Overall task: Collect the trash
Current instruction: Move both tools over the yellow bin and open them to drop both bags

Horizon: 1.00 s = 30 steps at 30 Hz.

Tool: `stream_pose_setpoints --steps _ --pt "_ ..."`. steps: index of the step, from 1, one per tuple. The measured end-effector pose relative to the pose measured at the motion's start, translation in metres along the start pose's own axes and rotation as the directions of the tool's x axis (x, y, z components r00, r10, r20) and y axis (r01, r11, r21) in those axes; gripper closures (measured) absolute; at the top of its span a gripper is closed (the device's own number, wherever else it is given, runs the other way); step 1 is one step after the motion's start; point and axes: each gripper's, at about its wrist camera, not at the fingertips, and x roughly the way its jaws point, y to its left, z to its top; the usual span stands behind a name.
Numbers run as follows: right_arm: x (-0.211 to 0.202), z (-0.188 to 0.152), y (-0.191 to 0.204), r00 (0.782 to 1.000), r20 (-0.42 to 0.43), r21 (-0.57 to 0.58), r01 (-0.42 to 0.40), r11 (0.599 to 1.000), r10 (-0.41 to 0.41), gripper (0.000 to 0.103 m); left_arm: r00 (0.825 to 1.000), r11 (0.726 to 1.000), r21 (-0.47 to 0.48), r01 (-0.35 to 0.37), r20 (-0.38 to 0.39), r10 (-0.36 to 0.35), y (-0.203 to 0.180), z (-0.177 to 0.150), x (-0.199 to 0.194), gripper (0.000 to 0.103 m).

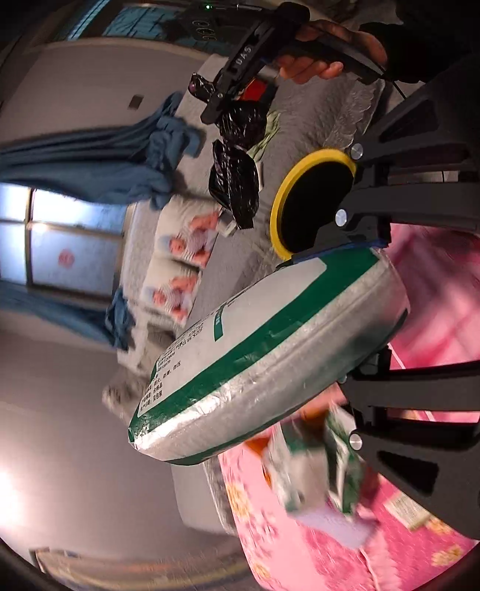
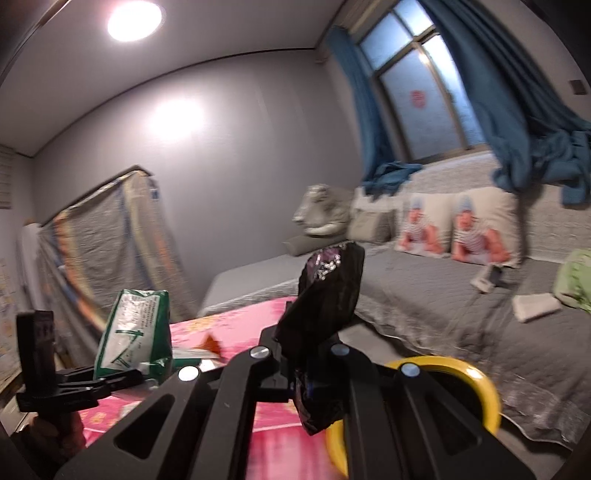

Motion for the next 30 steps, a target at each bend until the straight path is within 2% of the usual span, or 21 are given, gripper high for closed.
stream_pose_setpoints --steps 6,9,14,20,22,26,30 --pt "0.016 -0.023 -0.038 0.988 -0.055 0.024 0.145 0.989 -0.144 0.099 0.99 0.989 0.067 0.134 -0.057 -0.13 -0.036 0.012 0.063 0.07" --pt "0.027 -0.034 -0.06 0.98 -0.099 0.053 0.18 0.982 -0.174 0.099 0.978 0.978 0.076 0.193 -0.1 -0.185 -0.051 0.013 0.098 0.07" --pt "0.051 -0.054 -0.092 0.958 -0.183 0.099 0.242 0.965 -0.221 0.099 0.955 0.968 0.054 0.246 -0.184 -0.232 -0.062 0.007 0.152 0.071" --pt "0.072 -0.068 -0.116 0.932 -0.247 0.119 0.3 0.946 -0.265 0.099 0.934 0.964 0.029 0.264 -0.256 -0.248 -0.068 -0.004 0.196 0.07" --pt "0.078 -0.073 -0.12 0.918 -0.273 0.121 0.331 0.936 -0.289 0.099 0.928 0.964 0.018 0.267 -0.275 -0.252 -0.071 -0.006 0.207 0.07" --pt "0.083 -0.08 -0.13 0.901 -0.304 0.136 0.361 0.923 -0.308 0.099 0.922 0.964 0.022 0.265 -0.3 -0.246 -0.078 -0.011 0.225 0.07" --pt "0.087 -0.083 -0.135 0.885 -0.327 0.133 0.389 0.911 -0.33 0.099 0.903 0.957 -0.008 0.289 -0.329 -0.275 -0.086 -0.013 0.242 0.07"
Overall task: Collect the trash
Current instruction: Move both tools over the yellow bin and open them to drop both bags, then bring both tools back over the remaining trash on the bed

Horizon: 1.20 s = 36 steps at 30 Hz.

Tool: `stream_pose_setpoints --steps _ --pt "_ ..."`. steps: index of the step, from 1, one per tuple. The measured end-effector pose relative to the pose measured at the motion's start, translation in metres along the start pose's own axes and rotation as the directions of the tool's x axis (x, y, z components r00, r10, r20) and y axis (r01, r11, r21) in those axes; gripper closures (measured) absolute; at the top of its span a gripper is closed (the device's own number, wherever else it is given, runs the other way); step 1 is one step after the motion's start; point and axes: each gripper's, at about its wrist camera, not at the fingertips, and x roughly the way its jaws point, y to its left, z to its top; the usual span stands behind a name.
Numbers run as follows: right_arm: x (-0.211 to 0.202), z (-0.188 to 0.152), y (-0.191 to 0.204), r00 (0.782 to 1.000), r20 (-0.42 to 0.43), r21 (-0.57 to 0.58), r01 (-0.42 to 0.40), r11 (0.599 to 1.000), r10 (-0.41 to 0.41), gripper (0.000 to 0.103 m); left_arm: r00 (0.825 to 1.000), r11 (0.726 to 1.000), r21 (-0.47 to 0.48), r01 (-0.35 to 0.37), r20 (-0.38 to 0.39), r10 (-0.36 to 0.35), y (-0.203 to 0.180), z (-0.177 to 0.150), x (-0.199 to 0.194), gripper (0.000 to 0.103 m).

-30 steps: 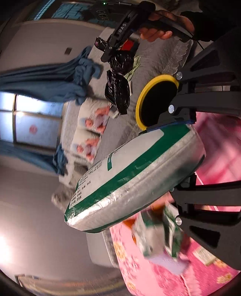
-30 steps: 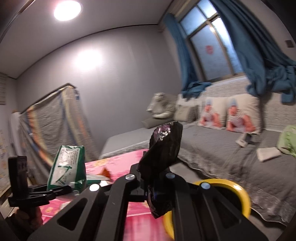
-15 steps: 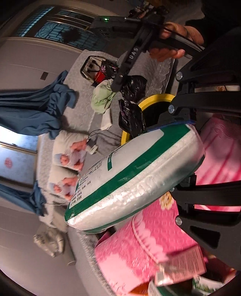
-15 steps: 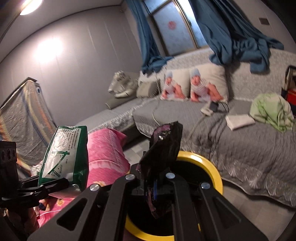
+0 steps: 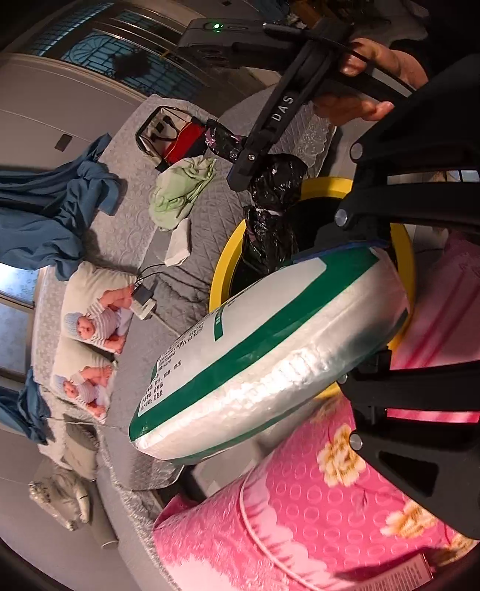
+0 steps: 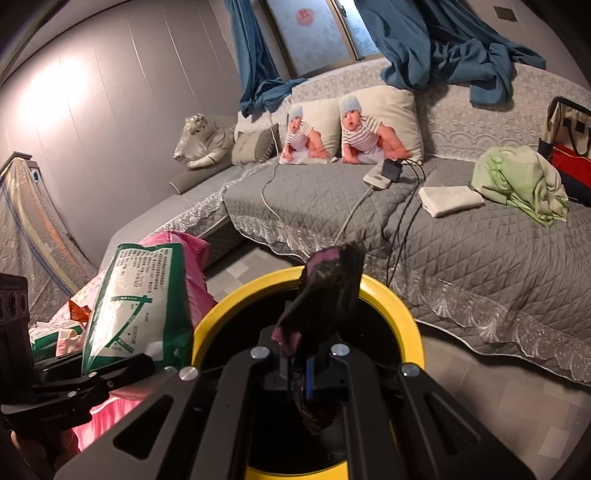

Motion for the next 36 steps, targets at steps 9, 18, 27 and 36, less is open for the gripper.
stream_pose_setpoints --steps 9,18,27,36 --pt "0.001 0.006 -0.014 0.999 -0.002 0.05 0.041 0.998 -0.041 0.099 0.999 0.997 -0.06 -0.042 -0.012 0.042 0.007 0.006 0.018 0.057" --pt "-0.004 0.008 -0.023 0.996 0.005 0.08 0.088 0.993 -0.088 0.072 0.997 0.99 -0.13 -0.058 0.038 0.064 0.019 0.006 0.001 0.027" --pt "-0.04 0.011 -0.004 0.987 0.146 0.052 0.054 0.997 -0.061 0.05 0.955 0.966 -0.222 -0.131 0.233 0.183 0.029 0.004 -0.093 0.013" --pt "-0.094 0.01 0.055 0.893 0.375 -0.12 -0.219 0.968 0.248 0.008 0.827 0.924 -0.306 -0.23 0.439 0.352 0.049 -0.035 -0.239 0.008"
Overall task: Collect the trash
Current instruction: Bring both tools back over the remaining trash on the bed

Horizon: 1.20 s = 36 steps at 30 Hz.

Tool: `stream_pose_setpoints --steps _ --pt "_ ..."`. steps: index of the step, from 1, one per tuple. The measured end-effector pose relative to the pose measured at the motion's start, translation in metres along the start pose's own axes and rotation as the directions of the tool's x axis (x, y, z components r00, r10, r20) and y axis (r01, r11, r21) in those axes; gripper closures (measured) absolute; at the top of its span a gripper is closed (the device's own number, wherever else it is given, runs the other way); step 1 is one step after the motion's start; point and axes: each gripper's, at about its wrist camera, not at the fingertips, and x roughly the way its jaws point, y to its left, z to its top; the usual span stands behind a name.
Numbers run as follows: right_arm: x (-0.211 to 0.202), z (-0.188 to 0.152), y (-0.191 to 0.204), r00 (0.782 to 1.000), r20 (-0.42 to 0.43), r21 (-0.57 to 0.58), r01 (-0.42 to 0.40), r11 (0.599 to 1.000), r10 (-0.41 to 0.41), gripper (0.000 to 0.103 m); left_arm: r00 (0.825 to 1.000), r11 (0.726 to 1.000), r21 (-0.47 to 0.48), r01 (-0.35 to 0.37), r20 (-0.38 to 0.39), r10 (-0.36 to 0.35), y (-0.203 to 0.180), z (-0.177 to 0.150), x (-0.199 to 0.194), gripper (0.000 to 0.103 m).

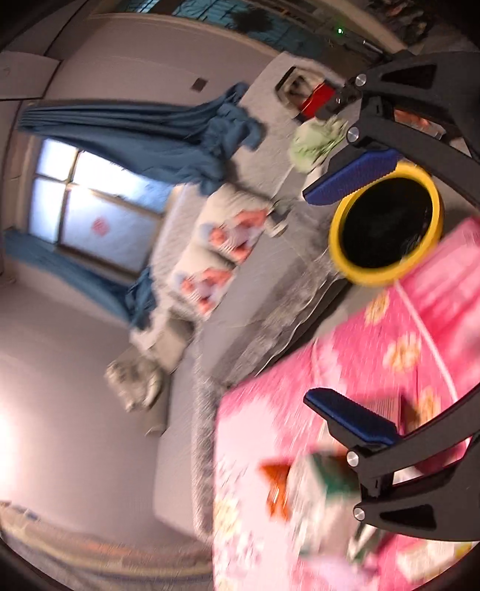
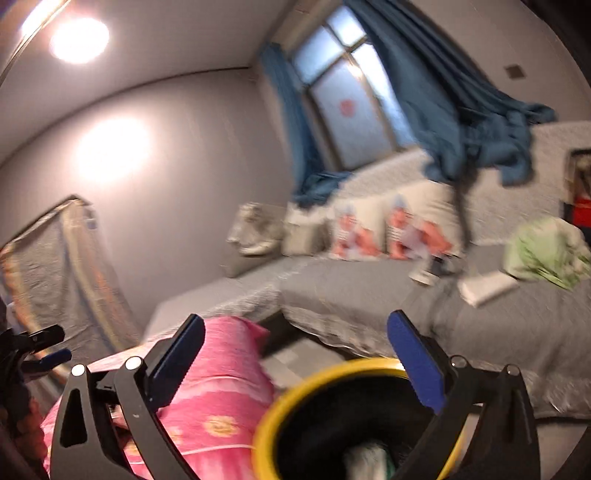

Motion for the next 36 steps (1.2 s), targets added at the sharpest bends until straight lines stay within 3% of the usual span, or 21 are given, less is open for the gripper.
stream_pose_setpoints --steps 3,5,8,9,12,15,16,18,21,24,25,27,29,34,36 --pt "0.0 0.003 0.027 0.994 -0.022 -0.054 -0.104 0.993 0.103 0.008 0.993 0.995 -0.027 -0.096 0.072 0.098 0.038 0.004 -0.048 0.008" --pt "0.003 0.0 0.055 0.977 -0.075 -0.103 -0.205 0.973 0.198 0.008 0.974 0.982 -0.043 -0.185 0.123 0.189 0.063 0.003 -0.08 0.008" --pt "0.011 -0.014 0.107 0.907 -0.208 -0.14 -0.399 0.906 0.367 0.008 0.904 0.922 -0.063 -0.383 0.183 0.388 0.099 -0.003 -0.125 0.008" --pt "0.013 -0.02 0.123 0.876 -0.25 -0.14 -0.455 0.88 0.413 0.008 0.859 0.88 -0.076 -0.47 0.189 0.475 0.115 -0.008 -0.141 0.008" --pt "0.02 -0.056 0.196 0.688 -0.453 -0.121 -0.678 0.725 0.567 0.008 0.774 0.791 -0.128 -0.599 0.161 0.612 0.148 -0.024 -0.169 0.008" --pt "0.022 -0.094 0.26 0.54 -0.586 -0.109 -0.792 0.601 0.604 0.008 0.743 0.747 -0.179 -0.64 0.104 0.661 0.176 -0.044 -0.187 0.008" --pt "0.024 -0.106 0.28 0.501 -0.627 -0.107 -0.814 0.571 0.596 0.008 0.739 0.741 -0.189 -0.645 0.091 0.667 0.183 -0.048 -0.189 0.008" --pt "0.03 -0.126 0.313 0.448 -0.69 -0.105 -0.839 0.534 0.568 0.008 0.734 0.727 -0.206 -0.655 0.055 0.677 0.196 -0.062 -0.194 0.008" --pt "0.047 -0.152 0.351 0.414 -0.757 -0.103 -0.84 0.533 0.505 0.008 0.739 0.721 -0.228 -0.654 0.013 0.674 0.216 -0.074 -0.2 0.008" --pt "0.059 -0.172 0.377 0.403 -0.796 -0.108 -0.829 0.549 0.451 0.008 0.747 0.722 -0.247 -0.647 -0.016 0.665 0.233 -0.084 -0.204 0.008" --pt "0.065 -0.178 0.387 0.41 -0.807 -0.128 -0.824 0.552 0.425 0.008 0.75 0.722 -0.253 -0.644 -0.024 0.661 0.237 -0.087 -0.203 0.008" --pt "0.07 -0.187 0.397 0.451 -0.812 -0.191 -0.805 0.562 0.37 0.008 0.755 0.721 -0.268 -0.639 -0.041 0.654 0.242 -0.091 -0.198 0.008" --pt "0.076 -0.196 0.402 0.472 -0.82 -0.226 -0.787 0.574 0.325 0.01 0.762 0.724 -0.28 -0.631 -0.049 0.645 0.246 -0.094 -0.198 0.008" --pt "0.089 -0.216 0.404 0.471 -0.851 -0.266 -0.769 0.581 0.234 0.013 0.754 0.715 -0.279 -0.641 -0.06 0.654 0.254 -0.101 -0.197 0.008" --pt "0.092 -0.226 0.409 0.473 -0.856 -0.28 -0.763 0.582 0.208 0.019 0.753 0.711 -0.284 -0.643 -0.067 0.655 0.257 -0.103 -0.196 0.008"
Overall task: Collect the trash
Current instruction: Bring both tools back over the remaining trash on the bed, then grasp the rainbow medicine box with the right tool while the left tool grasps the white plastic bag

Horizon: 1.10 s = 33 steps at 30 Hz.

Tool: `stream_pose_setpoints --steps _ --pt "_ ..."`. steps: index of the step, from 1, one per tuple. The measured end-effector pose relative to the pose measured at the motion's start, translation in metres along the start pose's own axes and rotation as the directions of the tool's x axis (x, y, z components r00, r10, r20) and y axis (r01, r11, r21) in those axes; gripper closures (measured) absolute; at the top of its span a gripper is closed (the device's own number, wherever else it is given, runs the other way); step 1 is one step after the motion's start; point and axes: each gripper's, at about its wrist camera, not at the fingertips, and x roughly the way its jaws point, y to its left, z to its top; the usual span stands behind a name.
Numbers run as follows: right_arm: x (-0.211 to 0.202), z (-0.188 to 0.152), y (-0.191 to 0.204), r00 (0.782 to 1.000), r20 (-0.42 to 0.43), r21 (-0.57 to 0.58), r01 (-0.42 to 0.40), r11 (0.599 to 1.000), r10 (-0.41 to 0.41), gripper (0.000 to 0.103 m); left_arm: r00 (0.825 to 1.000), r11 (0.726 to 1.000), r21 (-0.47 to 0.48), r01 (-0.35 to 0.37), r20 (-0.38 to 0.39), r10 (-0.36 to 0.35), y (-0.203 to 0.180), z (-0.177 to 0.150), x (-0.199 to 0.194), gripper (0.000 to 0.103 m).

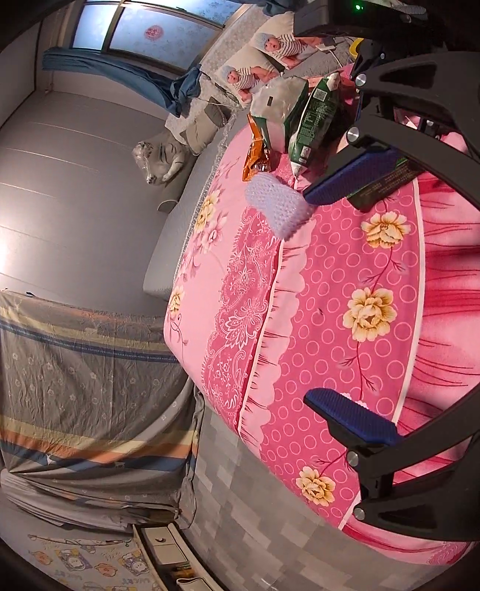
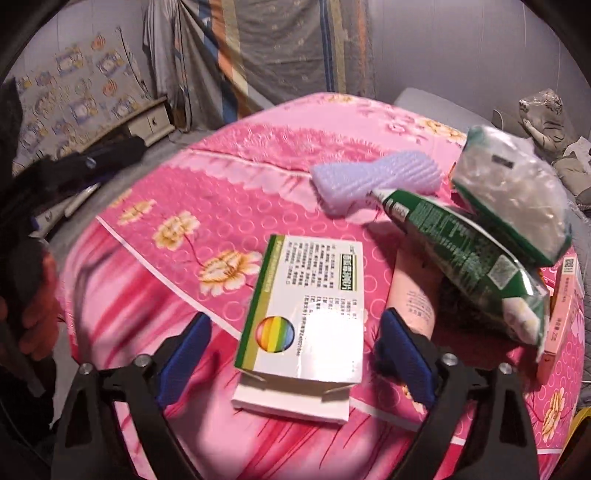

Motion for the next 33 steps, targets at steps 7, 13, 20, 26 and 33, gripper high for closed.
stream_pose_setpoints --steps 7,13,20,26,33 --pt "0.016 0.001 0.001 0.999 -0.034 0.013 -0.006 1.0 0.007 0.038 1.0 1.0 -0.001 -0.003 -0.001 0.003 0.002 -0.001 0.001 0.008" --pt "0.0 -0.003 -0.007 0.998 0.01 0.051 -0.059 0.997 0.058 0.039 1.0 0.999 0.044 -0.001 0.002 0.001 -0.012 0.004 0.0 0.008" --pt "-0.063 -0.032 -0.037 0.97 0.098 0.124 -0.232 0.965 0.221 0.039 0.996 0.979 0.184 0.083 -0.009 -0.083 -0.061 0.019 0.002 0.008" --pt "-0.115 -0.081 -0.062 0.963 0.182 0.174 -0.232 0.957 0.2 0.039 0.96 0.909 0.316 0.273 -0.152 -0.235 -0.13 0.024 0.028 0.008" --pt "-0.144 -0.117 -0.088 0.95 0.261 0.254 -0.24 0.937 0.172 0.038 0.892 0.809 0.396 0.435 -0.316 -0.325 -0.208 0.021 0.073 0.008"
